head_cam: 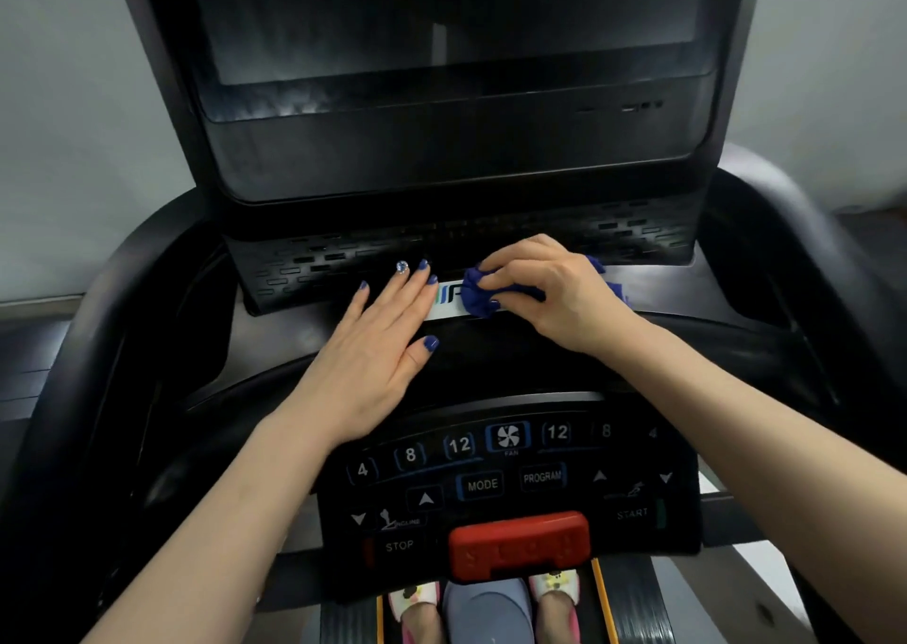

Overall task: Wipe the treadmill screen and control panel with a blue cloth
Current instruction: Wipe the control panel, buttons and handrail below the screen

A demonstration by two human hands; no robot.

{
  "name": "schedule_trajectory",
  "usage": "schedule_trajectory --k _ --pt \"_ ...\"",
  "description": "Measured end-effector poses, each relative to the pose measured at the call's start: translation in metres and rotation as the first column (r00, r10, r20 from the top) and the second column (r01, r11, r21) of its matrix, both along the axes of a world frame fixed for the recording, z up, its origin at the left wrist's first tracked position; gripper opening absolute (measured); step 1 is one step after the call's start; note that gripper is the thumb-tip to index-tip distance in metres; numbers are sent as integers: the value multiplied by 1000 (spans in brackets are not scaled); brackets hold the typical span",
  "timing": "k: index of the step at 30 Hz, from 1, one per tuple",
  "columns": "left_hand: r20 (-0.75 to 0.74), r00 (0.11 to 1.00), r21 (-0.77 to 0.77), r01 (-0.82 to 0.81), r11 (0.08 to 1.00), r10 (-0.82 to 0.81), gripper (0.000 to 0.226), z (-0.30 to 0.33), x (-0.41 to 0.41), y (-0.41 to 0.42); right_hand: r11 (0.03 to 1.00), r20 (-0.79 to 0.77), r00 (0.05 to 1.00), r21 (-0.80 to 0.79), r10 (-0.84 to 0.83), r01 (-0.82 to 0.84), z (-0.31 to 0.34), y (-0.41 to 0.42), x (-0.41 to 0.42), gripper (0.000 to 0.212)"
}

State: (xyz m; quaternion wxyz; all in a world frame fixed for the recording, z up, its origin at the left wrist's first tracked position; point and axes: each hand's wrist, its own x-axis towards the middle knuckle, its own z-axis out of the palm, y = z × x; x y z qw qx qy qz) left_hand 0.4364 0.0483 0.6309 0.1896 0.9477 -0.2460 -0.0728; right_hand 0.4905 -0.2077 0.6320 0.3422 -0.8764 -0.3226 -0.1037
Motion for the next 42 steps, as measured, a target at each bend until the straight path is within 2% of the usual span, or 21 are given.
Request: schedule_trajectory --k 6,11,16,23,26,32,35,39,42 --pt "-45 999 29 23 999 -21 66 -4 2 3 996 -58 995 -30 84 -86 0 -16 -12 30" --pt "-58 998 31 19 999 -17 65 -2 1 2 1000 -54 999 27 -1 2 0 -31 -10 28" --pt "-59 998 49 21 999 -18 66 -2 1 2 1000 -53 998 17 28 -27 -6 -32 -15 30" --pt "-63 998 68 14 998 -10 68 2 0 -2 993 -53 996 89 -77 82 -11 -43 -17 26" --pt "-71 997 38 35 999 -32 67 10 1 -17 994 -37 998 94 -57 61 -12 -55 -21 25" --pt "-103 989 -35 104 994 -107 70 17 5 -63 979 -20 985 108 -173 174 -14 -66 -23 28" --pt "-116 986 -8 123 992 -123 71 15 6 -75 982 -12 988 116 -151 152 -18 -75 -28 26" --pt "-134 985 18 112 994 -109 65 17 6 -78 961 1 969 127 -247 245 -22 -102 -25 27" --pt "-123 987 23 106 994 -102 70 17 7 -81 959 11 968 140 -252 248 -23 -96 -26 25"
